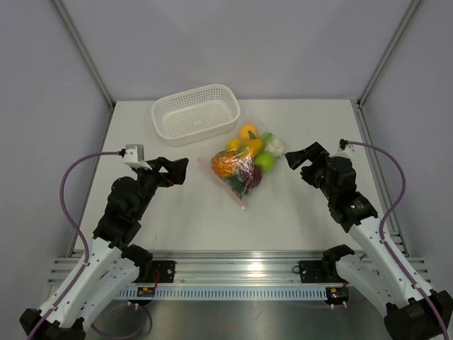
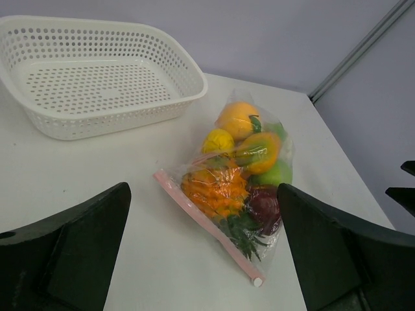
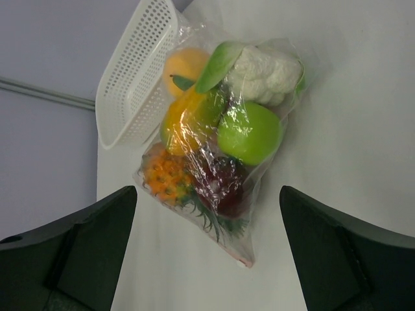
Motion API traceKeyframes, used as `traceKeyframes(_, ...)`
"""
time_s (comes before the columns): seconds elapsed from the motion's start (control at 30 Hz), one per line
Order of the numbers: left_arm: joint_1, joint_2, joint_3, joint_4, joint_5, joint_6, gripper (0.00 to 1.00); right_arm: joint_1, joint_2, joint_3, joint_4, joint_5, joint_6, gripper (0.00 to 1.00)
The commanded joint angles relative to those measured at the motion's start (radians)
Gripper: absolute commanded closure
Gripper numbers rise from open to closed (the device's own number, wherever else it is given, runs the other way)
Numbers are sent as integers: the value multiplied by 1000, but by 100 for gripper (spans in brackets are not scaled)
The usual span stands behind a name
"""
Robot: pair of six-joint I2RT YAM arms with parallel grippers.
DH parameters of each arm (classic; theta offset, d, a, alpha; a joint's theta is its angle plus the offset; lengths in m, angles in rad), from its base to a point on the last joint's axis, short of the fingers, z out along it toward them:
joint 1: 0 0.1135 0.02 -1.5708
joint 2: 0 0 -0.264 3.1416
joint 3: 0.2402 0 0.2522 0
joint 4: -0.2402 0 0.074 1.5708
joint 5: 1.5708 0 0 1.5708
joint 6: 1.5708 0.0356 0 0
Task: Open the zip-top bag and remove the fake food
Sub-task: Pick up the zipper food storage bag at the center of the board.
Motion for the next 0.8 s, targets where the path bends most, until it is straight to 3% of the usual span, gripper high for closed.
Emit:
traceKeyframes(0.0,2,12,33,26,5,-5,1,3,51,-17,91,-70,48,1)
traceKeyframes(0.27,2,22,36,26,20,-14,1,52,177,-71,248,-161,45,1)
traceKeyframes(0.47,2,24,39,25,17,-13,1,308,238,-54,261,78,-42,1)
traceKeyframes(0.77,2,13,41,25,5,-10,1,351,404,-42,306,43,-69,0)
